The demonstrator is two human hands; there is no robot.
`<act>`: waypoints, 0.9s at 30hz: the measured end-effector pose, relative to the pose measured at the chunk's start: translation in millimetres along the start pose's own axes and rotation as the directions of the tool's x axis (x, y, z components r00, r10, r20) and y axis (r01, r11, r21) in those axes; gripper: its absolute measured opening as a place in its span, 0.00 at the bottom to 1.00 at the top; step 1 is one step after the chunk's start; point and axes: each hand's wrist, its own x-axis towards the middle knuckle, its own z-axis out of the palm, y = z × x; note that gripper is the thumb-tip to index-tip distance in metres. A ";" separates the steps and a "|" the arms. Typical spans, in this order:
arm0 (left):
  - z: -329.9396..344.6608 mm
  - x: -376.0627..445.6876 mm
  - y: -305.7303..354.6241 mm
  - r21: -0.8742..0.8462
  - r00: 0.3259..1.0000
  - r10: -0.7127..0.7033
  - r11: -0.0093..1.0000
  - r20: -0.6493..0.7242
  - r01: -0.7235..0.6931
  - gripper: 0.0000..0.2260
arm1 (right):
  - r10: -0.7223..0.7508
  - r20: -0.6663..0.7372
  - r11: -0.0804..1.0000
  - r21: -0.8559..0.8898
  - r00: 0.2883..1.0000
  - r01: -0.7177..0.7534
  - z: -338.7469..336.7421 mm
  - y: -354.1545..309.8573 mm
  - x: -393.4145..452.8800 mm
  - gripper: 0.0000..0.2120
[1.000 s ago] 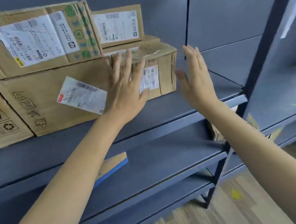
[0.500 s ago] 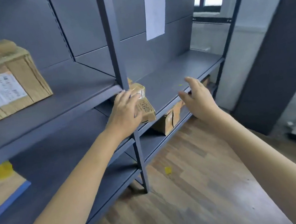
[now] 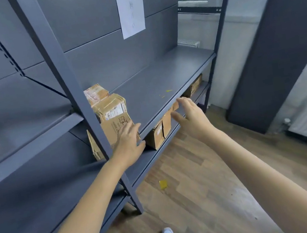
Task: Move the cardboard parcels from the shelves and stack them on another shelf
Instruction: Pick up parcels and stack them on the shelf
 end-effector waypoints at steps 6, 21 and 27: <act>17.5 70.8 -14.8 -0.172 0.988 -0.142 0.976 -0.059 0.130 0.27 | 0.014 0.131 1.000 -0.006 0.991 -0.013 21.0 4.5 76.9 0.25; 14.3 201.6 -100.2 -0.413 0.661 -0.601 0.796 -0.449 0.443 0.25 | -0.214 0.439 0.973 0.011 0.873 0.232 119.6 16.3 296.9 0.32; -34.6 269.6 -136.8 -0.550 0.252 -0.798 0.571 -0.548 0.610 0.26 | -0.294 0.726 0.897 -0.015 0.622 0.441 178.0 4.1 382.4 0.50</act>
